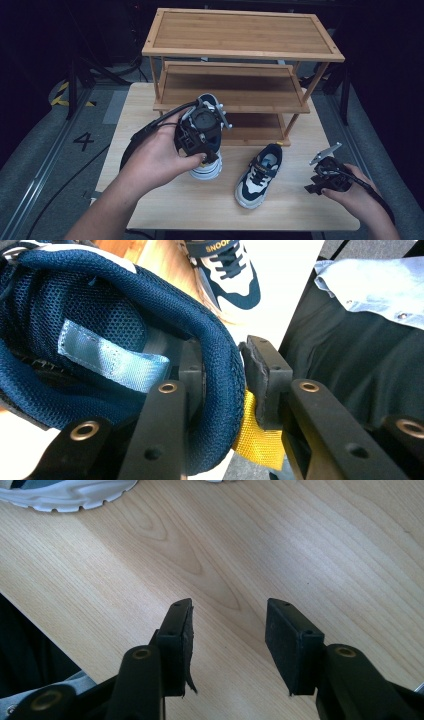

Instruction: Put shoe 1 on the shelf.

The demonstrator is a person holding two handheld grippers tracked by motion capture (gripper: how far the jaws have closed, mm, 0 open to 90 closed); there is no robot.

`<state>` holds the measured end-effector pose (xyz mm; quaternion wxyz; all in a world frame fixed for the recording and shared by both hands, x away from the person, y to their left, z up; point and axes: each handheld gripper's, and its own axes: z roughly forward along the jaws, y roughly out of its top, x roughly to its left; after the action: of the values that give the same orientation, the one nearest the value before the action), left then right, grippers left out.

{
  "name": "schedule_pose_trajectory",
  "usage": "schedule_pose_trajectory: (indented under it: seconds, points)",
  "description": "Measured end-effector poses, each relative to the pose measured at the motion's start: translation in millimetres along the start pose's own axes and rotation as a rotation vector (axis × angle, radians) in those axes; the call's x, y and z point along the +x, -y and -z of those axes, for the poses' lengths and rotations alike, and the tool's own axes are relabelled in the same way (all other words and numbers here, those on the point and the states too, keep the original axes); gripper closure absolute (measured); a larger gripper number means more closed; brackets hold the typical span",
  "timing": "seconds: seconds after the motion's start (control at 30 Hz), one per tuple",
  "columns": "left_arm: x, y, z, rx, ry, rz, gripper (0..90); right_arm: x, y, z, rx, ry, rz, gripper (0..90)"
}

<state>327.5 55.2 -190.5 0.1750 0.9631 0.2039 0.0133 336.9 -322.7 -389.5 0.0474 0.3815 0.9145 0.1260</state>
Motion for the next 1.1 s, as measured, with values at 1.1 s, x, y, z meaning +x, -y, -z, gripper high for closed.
schedule_pose_trajectory:
  seconds: [1.1]
  points:
    - [81.1,-78.1,-24.8,-0.057,-0.046,0.0,71.5,-0.6,11.2,3.0,0.001,0.016,-0.019,54.0]
